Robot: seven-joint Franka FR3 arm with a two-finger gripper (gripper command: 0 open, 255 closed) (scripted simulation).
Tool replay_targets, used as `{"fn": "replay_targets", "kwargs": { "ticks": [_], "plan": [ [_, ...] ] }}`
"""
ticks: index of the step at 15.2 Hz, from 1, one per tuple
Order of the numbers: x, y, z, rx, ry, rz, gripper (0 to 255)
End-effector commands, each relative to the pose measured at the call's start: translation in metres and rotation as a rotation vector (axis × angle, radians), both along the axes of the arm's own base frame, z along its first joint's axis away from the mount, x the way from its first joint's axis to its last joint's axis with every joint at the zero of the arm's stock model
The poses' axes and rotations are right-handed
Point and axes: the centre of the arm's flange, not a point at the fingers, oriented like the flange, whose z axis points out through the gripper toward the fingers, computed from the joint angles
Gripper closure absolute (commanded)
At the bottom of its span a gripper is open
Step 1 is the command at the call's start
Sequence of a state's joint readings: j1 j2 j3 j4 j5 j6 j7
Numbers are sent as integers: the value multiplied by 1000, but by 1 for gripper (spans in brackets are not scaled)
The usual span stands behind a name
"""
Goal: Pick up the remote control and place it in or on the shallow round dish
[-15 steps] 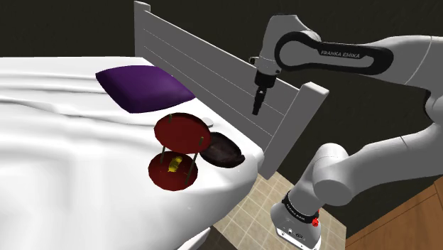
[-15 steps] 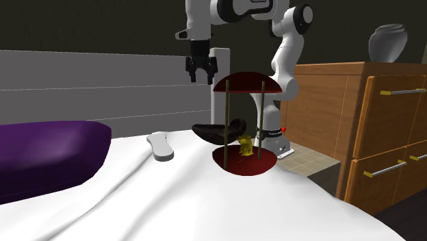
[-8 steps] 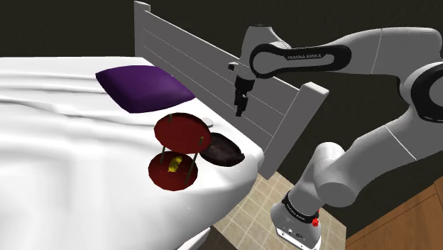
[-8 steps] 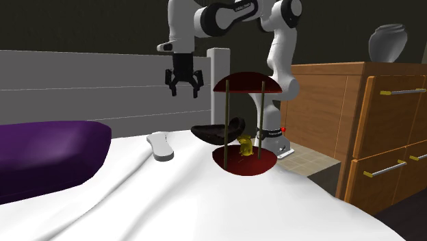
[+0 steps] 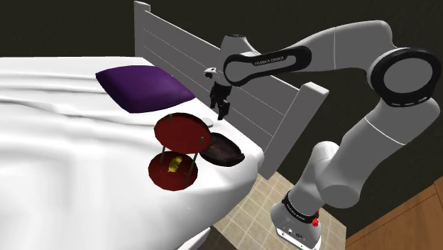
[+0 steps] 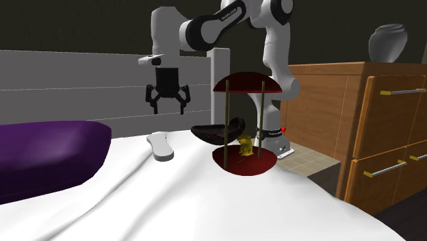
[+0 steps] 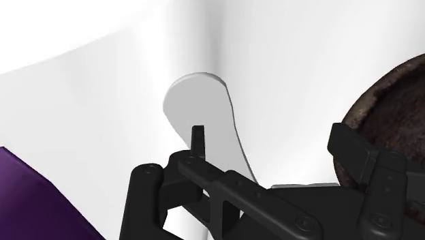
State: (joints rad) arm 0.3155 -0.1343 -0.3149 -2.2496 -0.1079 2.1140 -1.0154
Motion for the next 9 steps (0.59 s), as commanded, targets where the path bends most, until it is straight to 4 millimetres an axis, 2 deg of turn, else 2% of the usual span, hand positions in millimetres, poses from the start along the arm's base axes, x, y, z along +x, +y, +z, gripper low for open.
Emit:
{"fn": "replay_targets", "kwargs": {
  "ticks": [1,6,9],
  "plan": [
    [18,14,-16,10,-4,104,0],
    [51,53,-48,35,-12,344,0],
    [52,53,-64,35,-12,344,0]
  ]
}}
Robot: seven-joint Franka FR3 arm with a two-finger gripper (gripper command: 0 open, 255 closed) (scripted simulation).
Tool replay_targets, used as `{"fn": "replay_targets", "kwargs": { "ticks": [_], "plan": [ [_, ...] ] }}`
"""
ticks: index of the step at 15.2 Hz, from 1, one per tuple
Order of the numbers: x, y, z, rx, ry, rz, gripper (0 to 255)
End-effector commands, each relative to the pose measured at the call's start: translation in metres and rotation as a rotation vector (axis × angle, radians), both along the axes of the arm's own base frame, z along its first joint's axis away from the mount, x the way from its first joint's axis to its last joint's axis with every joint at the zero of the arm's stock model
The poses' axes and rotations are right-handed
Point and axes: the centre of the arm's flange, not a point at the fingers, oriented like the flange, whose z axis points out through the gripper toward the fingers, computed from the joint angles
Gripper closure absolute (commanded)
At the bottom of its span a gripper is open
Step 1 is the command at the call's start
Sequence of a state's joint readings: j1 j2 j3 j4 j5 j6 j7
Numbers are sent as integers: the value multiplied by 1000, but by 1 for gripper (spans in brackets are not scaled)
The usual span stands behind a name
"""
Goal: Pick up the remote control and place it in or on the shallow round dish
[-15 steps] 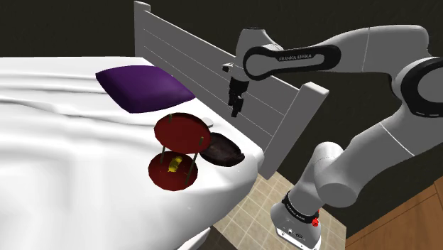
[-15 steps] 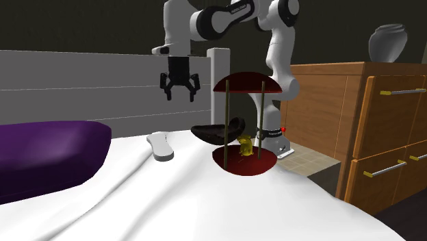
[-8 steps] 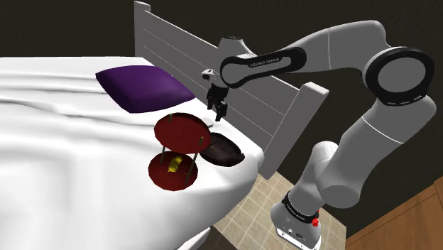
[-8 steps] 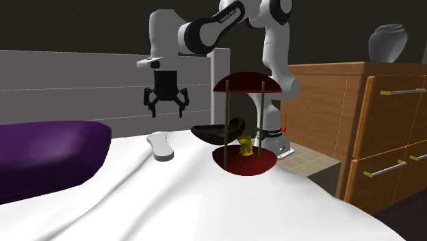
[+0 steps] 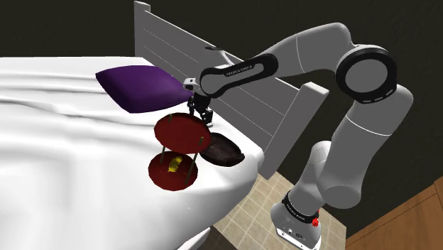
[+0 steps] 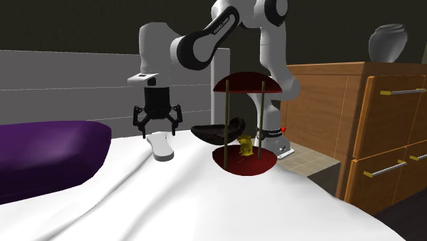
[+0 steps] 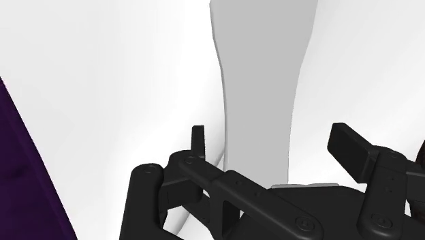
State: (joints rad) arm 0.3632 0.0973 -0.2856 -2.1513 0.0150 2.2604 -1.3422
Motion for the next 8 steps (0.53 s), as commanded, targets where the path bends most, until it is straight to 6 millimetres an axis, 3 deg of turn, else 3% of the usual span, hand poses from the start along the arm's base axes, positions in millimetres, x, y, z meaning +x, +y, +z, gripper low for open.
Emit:
{"fn": "replay_targets", "kwargs": {
  "ticks": [1,5,8],
  "plan": [
    [0,1,-10,1,-1,7,0],
    [0,1,-29,1,-1,7,0],
    [0,1,-29,1,-1,7,0]
  ]
}}
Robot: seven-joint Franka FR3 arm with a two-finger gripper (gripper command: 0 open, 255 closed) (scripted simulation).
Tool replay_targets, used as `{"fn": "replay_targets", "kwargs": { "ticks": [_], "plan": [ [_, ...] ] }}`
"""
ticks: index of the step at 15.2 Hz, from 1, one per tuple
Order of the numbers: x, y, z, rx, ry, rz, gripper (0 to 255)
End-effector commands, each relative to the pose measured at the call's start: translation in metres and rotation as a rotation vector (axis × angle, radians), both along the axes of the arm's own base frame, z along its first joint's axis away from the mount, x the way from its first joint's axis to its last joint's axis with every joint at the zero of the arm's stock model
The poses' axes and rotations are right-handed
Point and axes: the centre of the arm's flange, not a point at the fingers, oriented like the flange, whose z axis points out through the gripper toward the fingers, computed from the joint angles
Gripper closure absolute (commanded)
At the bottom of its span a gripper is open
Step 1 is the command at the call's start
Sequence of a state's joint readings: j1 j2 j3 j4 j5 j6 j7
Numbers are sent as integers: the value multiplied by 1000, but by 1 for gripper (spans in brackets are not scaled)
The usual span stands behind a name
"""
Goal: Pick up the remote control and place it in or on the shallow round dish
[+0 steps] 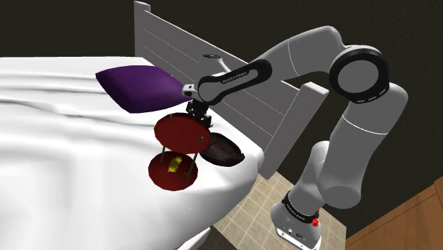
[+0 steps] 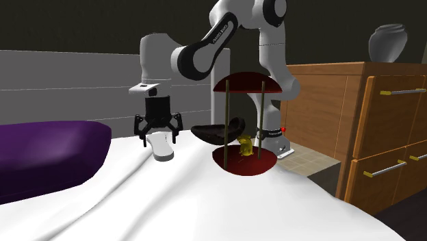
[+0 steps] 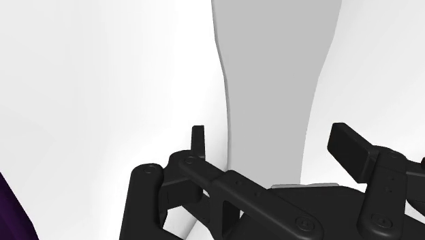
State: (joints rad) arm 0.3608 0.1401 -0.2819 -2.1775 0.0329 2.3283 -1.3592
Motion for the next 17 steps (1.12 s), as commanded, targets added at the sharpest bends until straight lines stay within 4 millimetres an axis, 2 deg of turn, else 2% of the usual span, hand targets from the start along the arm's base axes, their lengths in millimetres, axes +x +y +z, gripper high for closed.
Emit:
{"fn": "replay_targets", "kwargs": {
  "ticks": [1,5,6,15,17],
  "plan": [
    [0,0,-1,0,0,0,0],
    [0,0,-1,0,0,0,0],
    [0,0,-1,0,0,0,255],
    [0,0,-1,0,0,0,255],
    [0,0,10,0,0,0,255]
  ]
}}
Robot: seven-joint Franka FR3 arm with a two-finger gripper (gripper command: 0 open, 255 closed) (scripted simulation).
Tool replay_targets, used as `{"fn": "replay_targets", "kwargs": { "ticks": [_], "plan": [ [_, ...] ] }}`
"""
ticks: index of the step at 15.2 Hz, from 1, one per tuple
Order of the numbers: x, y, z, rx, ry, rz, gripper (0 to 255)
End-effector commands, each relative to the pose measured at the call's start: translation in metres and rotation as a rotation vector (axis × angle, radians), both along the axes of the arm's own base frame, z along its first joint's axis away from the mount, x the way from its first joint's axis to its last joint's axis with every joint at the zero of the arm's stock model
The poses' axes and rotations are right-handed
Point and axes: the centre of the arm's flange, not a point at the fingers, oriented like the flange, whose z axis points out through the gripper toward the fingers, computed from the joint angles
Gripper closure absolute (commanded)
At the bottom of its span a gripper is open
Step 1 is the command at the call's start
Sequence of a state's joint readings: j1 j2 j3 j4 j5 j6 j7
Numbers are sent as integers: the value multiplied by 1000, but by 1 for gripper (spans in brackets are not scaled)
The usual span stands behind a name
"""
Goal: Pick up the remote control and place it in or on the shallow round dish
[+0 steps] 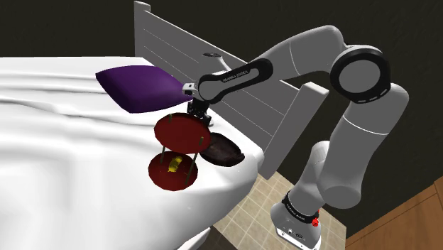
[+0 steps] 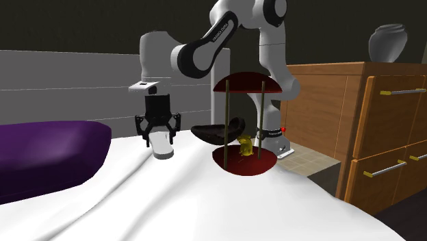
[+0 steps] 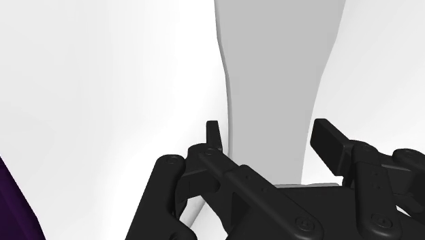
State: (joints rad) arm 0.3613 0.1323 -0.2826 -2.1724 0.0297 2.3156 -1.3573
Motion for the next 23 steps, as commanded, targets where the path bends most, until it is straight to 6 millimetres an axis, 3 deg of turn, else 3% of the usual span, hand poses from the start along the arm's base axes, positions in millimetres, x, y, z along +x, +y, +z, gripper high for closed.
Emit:
{"fn": "replay_targets", "kwargs": {
  "ticks": [1,23],
  "plan": [
    [0,0,10,0,0,0,255],
    [0,0,126,0,0,0,255]
  ]
}}
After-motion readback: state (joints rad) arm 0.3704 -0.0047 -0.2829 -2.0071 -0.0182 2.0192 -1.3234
